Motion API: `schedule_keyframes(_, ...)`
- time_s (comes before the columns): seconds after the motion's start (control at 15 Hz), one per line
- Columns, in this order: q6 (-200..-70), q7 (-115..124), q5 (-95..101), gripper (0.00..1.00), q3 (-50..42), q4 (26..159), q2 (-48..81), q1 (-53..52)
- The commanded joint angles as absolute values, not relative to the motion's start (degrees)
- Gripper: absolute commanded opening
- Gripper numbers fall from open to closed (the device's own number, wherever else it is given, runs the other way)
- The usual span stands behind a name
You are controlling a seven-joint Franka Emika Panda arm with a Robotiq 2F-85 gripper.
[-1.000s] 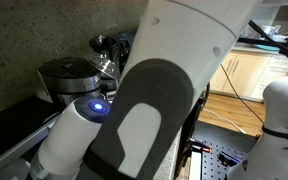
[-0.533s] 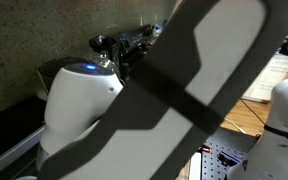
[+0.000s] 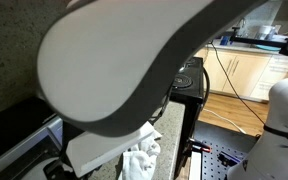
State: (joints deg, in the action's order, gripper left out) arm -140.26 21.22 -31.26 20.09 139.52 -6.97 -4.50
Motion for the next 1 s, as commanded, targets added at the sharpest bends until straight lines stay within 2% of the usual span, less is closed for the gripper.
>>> schedule_keyframes(0.0,-136.28,20.62,-29.18,0.01,15.57,142.70,-14.17,-7.71)
schedule_keyframes(0.4,-136.77,21.65,-29.66,0.01,12.53,142.20,-17.53,-9.32)
schedule_keyframes(0.93,-142.92,22.06,-37.33,0.01,9.44,136.78,-13.91,-9.42)
